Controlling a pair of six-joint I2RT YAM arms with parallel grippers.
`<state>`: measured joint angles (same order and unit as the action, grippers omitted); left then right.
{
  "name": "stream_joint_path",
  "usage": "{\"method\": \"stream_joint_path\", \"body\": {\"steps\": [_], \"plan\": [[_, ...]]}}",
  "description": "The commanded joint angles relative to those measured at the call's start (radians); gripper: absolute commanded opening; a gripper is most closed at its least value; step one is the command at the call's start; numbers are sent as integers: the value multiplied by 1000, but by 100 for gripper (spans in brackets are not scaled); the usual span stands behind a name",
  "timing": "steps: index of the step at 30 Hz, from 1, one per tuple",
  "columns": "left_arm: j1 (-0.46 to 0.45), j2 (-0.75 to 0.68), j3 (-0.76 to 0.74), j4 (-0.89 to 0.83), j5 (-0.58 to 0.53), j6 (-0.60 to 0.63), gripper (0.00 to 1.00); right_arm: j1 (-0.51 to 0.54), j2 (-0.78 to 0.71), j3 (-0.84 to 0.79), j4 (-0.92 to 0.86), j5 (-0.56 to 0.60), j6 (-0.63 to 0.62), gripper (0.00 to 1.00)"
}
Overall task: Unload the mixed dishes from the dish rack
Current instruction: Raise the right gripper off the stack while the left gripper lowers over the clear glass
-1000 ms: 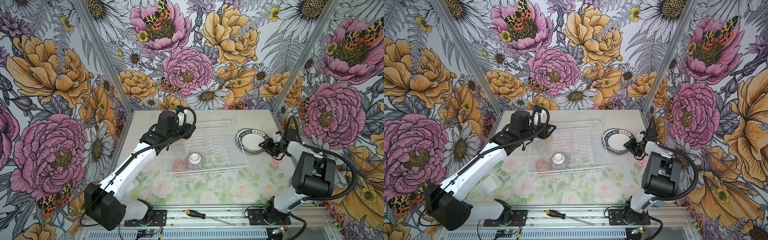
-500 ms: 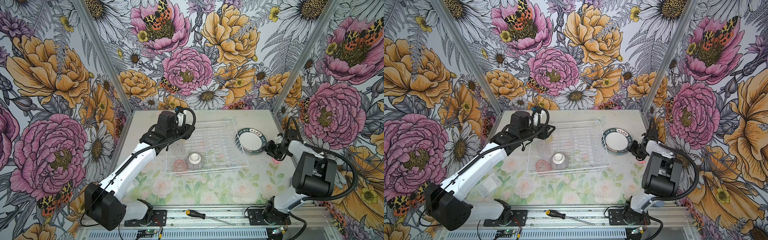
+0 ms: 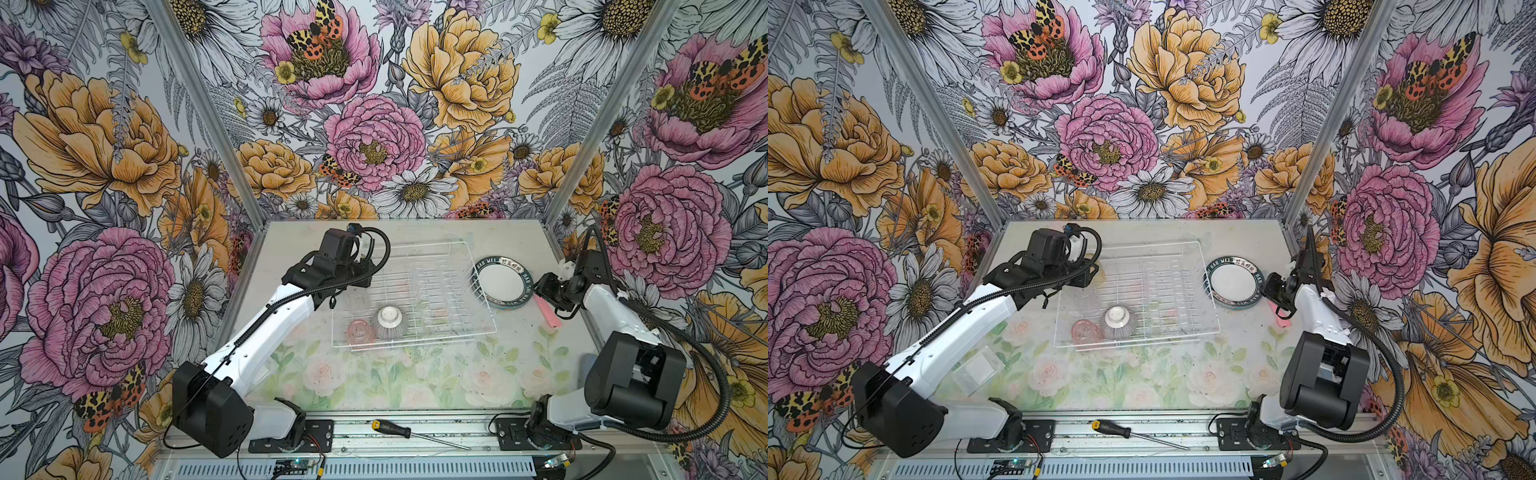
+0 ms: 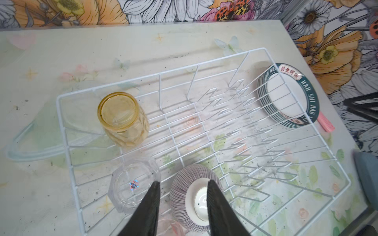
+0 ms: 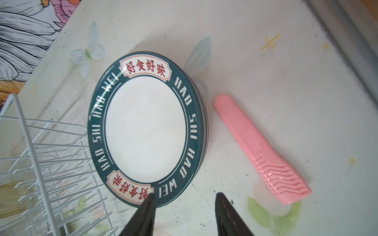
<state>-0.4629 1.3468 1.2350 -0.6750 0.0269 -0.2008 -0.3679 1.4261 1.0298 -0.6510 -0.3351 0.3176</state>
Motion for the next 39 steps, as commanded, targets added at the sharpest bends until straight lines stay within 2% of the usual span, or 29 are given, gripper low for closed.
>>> {"method": "stream_joint_path", "body": {"steps": [1, 4, 7, 9, 16, 19, 21, 23, 26, 29, 33, 39], "plan": [[30, 33, -21, -66, -92, -13, 47, 80, -95, 70, -40, 42, -21, 52], [31, 72, -5, -65, -95, -9, 51, 173, -125, 99, -50, 41, -7, 52], [32, 77, -13, -15, -97, -4, 42, 250, -124, 120, -48, 29, 19, 52], [50, 79, -24, 26, 9, 2, 41, 296, -115, 133, -48, 22, 29, 52], [35, 95, -44, 9, 4, -19, 43, 386, -95, 167, -47, 22, 40, 52], [5, 78, -63, -17, -70, -32, 54, 405, -86, 174, -46, 21, 40, 53], [-9, 65, -76, -41, -114, -44, 67, 414, -79, 179, -45, 18, 43, 53], [-10, 58, -87, -60, -137, -59, 75, 421, -73, 185, -46, 17, 43, 53], [-8, 61, -92, -79, -159, -68, 77, 431, -65, 192, -45, 14, 43, 52], [-1, 87, -77, -93, -162, -75, 85, 435, -63, 195, -44, 15, 40, 52], [2, 124, -56, -95, -164, -74, 91, 437, -68, 189, -45, 14, 38, 53], [17, 178, -24, -121, -164, -56, 92, 438, -78, 177, -45, 18, 34, 53]]}}
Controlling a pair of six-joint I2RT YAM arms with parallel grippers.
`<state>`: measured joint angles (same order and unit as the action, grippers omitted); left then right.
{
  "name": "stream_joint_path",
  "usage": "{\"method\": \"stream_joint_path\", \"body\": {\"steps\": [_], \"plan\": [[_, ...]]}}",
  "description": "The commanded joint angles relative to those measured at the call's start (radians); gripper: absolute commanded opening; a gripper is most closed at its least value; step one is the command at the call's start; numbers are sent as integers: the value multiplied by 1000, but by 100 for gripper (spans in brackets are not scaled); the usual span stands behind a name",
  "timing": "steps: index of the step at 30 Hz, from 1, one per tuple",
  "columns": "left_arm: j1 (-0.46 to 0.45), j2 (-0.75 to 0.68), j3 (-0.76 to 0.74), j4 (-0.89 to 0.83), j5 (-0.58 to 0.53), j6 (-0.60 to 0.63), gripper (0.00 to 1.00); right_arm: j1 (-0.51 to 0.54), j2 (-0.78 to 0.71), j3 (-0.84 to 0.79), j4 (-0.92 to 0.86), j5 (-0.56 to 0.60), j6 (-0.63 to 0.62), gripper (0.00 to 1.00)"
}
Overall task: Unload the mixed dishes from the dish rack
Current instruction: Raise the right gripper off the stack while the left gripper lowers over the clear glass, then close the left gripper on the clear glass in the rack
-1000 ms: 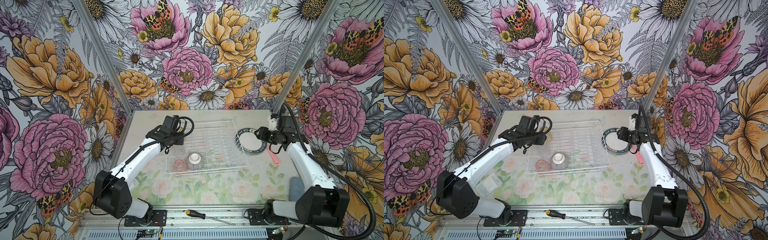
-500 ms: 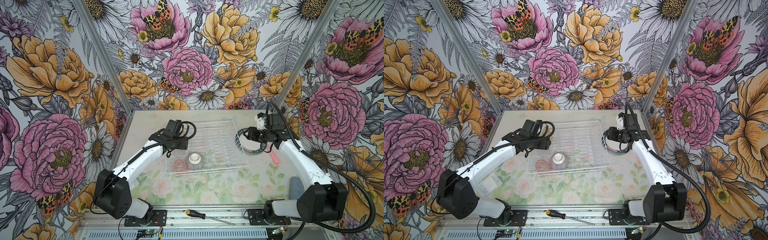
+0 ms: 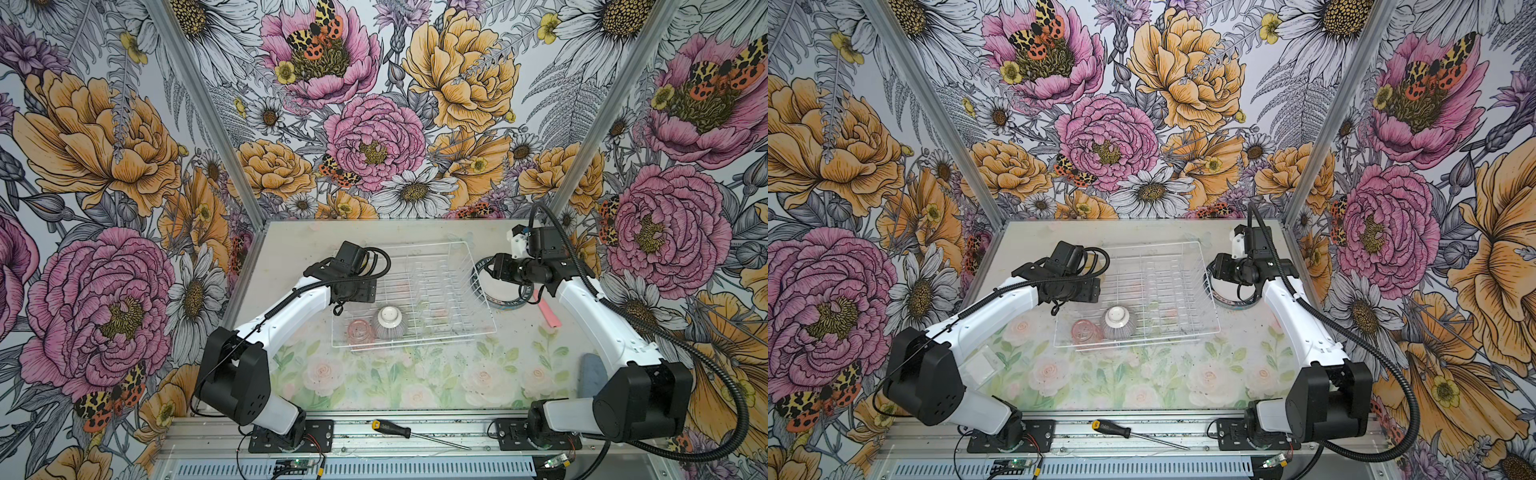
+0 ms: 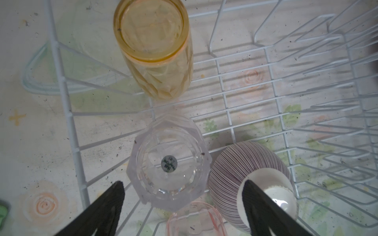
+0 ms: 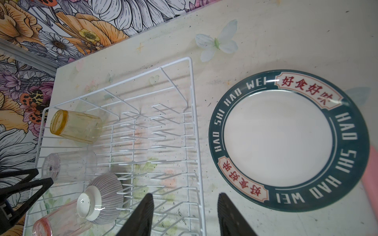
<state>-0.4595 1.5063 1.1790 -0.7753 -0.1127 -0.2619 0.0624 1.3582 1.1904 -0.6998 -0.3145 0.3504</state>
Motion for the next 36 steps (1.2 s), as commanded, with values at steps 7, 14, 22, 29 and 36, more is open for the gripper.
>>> {"method": "stream_joint_path", "body": {"steps": [7, 14, 22, 29, 36], "plan": [[22, 74, 55, -25, -6, 26, 84, 8, -5, 14, 4, -3, 2, 53], [19, 135, 82, -30, -1, 43, 82, 8, -3, 15, 5, -2, 0, 54], [19, 171, 107, -43, -18, 64, 76, 8, 8, 13, 4, 3, 0, 54], [17, 203, 121, -57, -23, 78, 70, 8, 14, 12, 5, 3, -2, 55], [15, 229, 127, -77, -24, 96, 65, 8, 18, 10, 5, 3, -2, 55]]}}
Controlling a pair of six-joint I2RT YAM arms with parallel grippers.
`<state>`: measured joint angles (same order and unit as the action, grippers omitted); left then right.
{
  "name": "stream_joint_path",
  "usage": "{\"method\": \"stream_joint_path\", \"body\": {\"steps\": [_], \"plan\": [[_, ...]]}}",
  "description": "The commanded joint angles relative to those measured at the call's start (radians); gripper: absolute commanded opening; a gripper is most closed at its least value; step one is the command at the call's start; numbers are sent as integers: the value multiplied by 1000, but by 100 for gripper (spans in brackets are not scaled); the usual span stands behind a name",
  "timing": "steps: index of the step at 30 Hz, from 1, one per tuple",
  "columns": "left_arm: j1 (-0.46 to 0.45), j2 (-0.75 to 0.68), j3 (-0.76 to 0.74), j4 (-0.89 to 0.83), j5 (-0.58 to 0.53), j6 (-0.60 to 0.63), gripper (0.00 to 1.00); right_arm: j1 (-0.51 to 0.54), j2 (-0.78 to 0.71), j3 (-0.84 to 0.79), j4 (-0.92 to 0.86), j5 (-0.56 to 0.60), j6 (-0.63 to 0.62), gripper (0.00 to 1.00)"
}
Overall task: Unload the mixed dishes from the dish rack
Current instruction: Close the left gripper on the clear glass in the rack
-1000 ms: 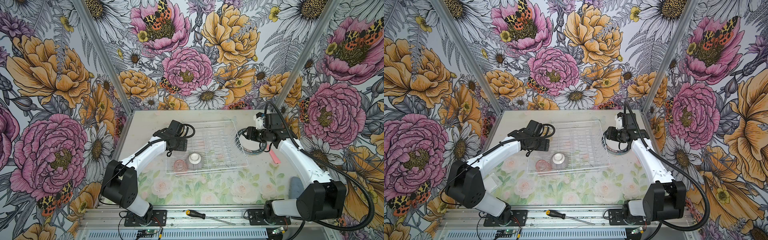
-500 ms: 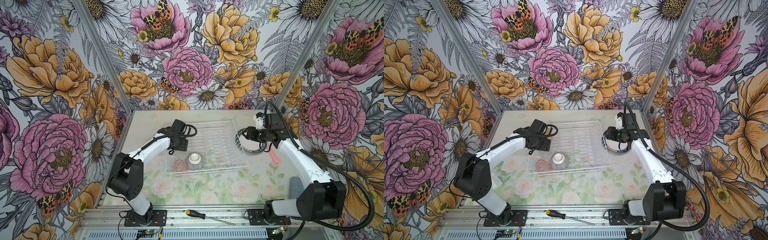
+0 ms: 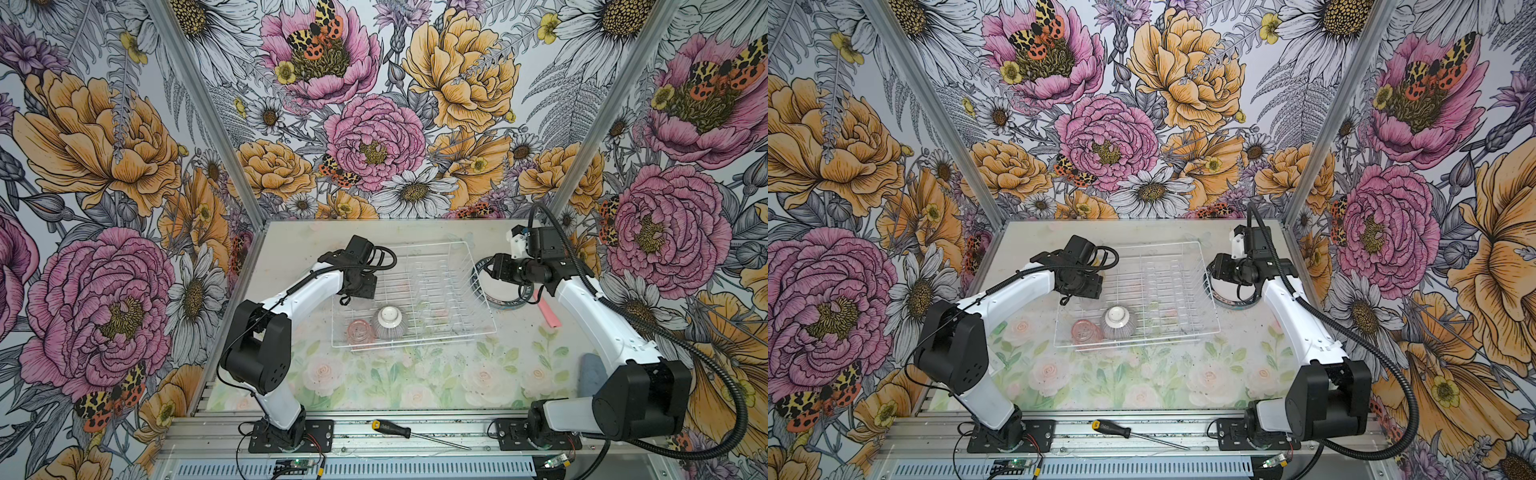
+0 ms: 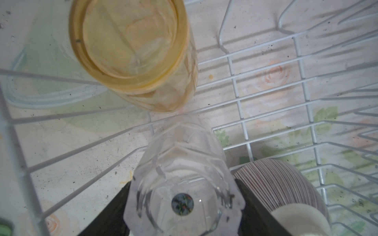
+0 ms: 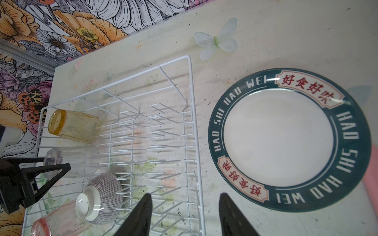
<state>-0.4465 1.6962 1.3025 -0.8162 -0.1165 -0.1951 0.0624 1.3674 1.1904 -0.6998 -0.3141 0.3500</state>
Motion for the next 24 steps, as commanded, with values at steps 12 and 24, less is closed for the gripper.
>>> {"method": "stream_joint_path", "body": {"steps": [12, 24], "plan": [[-10, 62, 21, -39, -18, 42, 73, 8, 4, 6, 4, 6, -3, 55], [-18, 72, 25, -39, -15, 50, 75, 7, 4, 0, 5, 10, -4, 55]]}}
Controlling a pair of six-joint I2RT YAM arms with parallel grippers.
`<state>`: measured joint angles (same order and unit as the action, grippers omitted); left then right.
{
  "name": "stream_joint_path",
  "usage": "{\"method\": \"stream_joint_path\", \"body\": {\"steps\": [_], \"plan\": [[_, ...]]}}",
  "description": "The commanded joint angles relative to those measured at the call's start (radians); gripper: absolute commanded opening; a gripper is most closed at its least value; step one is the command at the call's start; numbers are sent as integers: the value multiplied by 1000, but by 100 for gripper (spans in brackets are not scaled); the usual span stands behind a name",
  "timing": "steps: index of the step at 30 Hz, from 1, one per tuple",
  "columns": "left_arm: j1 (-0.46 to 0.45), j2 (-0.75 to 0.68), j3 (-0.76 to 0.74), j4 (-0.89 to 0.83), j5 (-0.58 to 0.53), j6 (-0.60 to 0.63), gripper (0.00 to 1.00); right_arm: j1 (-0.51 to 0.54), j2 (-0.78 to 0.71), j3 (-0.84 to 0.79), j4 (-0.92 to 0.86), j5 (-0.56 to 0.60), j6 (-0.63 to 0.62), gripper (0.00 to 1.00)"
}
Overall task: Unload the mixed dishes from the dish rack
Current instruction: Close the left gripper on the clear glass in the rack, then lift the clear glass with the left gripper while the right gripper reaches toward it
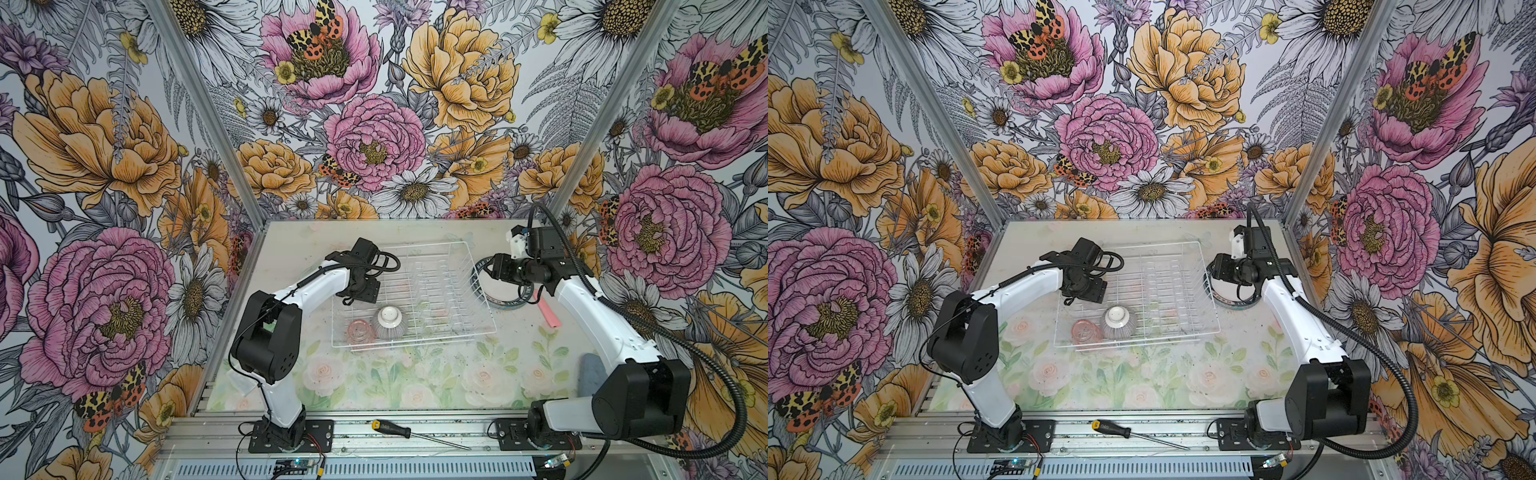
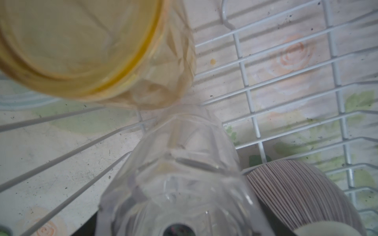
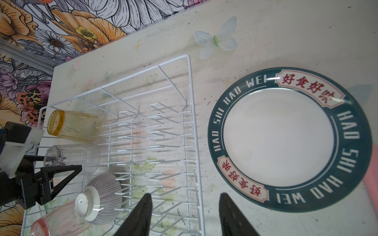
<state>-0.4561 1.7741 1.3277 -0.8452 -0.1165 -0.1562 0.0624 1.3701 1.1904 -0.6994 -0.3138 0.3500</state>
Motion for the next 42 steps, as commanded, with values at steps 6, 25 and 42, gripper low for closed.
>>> {"method": "stream_joint_path", "body": {"steps": [6, 25, 42], "plan": [[-3, -5, 6, -10, 16, 20, 56, 8, 3, 0, 4, 13, -4, 55], [46, -115, 46, -9, 173, 36, 33, 7, 12, 4, 39, -156, -13, 54], [95, -264, 63, 101, 485, -12, 31, 69, 9, -90, 313, -671, 72, 47]]}}
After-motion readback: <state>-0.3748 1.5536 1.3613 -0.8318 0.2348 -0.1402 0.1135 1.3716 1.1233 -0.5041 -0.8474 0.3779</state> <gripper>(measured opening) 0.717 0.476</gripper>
